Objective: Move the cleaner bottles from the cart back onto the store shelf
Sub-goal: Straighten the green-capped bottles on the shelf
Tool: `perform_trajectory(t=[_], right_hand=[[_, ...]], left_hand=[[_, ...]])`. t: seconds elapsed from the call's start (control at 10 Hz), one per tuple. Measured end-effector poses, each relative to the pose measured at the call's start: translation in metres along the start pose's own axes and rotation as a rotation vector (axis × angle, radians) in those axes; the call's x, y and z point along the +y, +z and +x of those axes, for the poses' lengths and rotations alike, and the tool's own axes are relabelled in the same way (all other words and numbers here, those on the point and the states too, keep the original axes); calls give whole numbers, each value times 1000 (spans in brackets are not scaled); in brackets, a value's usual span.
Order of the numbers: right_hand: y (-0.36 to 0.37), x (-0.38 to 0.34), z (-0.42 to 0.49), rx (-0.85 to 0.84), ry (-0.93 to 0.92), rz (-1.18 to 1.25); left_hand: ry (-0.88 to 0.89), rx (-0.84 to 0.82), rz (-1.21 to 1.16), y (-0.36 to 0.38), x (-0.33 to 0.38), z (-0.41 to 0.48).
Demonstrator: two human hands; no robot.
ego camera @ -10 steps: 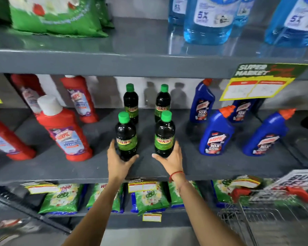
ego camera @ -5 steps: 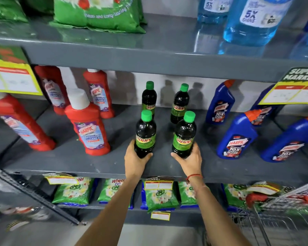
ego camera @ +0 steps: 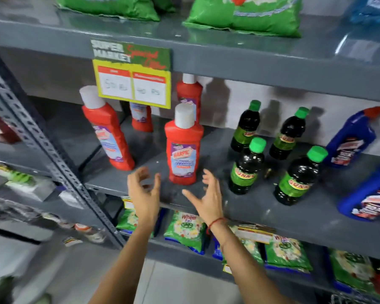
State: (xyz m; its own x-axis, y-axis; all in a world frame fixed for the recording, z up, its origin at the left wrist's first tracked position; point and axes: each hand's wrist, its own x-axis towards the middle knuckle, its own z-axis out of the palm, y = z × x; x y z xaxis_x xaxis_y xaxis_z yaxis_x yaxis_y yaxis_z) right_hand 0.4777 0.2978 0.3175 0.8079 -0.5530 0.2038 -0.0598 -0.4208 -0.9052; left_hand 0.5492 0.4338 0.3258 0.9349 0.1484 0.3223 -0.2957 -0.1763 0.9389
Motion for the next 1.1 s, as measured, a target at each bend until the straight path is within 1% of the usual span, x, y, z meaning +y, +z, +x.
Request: perform_trajectory(t=[0.1,0.2,0.3,0.4,0.5,0.6,0.9,1.0,1.1], right_hand=[[23,-4,25,-75,86,27],[31,-2,39,-71,73,19],[35,-1,45,-76,84,18],[39,-1,49,-100,91,27],[44,-3,51,-124,103,37],[49,-1,52,-114,90,19],[47,-8,49,-126,117,35],[44,-8,44,-105,93,21],[35,-12,31,-13,57,43]], left_hand=[[-9,61,105,-25,-18,40],[-86,8,214,-40,-39,74],[-182,-73,250,-46,-54,100],[-168,-119,295,-47,-60,114],[-147,-91,312,-44,-59,112],[-114,-62,317,-41,-58,110],[-120,-86,343,-44,-51,107],[-151,-124,336,-46,-49,106],[-187,-118,344,-45,-42,96]])
